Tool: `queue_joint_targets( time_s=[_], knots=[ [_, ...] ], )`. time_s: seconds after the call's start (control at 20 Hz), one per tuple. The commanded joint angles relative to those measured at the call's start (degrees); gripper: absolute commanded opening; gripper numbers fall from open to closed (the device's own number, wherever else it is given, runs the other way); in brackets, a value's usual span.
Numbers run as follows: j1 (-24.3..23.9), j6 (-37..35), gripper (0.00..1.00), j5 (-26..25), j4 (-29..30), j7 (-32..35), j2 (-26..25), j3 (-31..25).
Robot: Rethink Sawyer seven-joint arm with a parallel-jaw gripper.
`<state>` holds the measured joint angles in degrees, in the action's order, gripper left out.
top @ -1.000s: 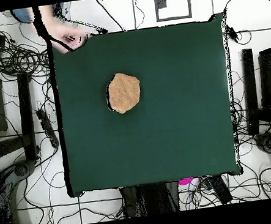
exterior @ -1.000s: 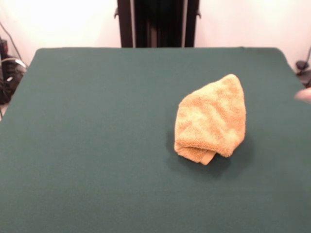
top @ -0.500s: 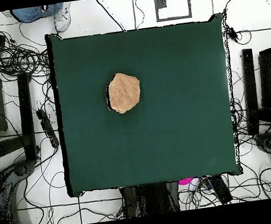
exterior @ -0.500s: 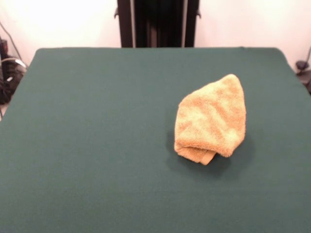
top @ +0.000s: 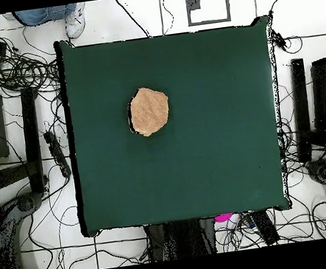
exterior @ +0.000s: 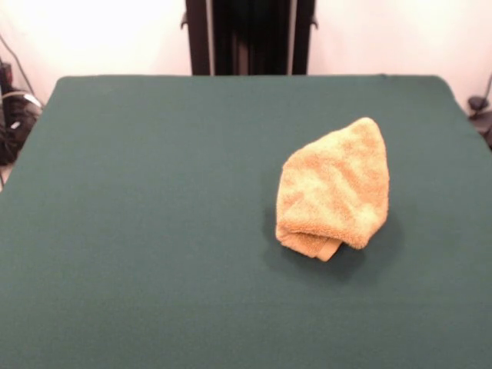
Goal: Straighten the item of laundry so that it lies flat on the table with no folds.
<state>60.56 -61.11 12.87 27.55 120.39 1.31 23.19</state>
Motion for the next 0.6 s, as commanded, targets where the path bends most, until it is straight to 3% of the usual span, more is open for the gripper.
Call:
queue_joint_targets(
  time_s=[0.05,0.3,0.6],
  knots=[
    [1.1,-7.6,1.00,4.8,-13.5,16.0,-6.9,0.0],
    [2.0,-10.0,1.00,9.9,-20.6,19.0,-11.8,6.4],
    [3.7,-12.9,1.00,14.2,-20.3,19.7,-10.6,11.0]
  ],
)
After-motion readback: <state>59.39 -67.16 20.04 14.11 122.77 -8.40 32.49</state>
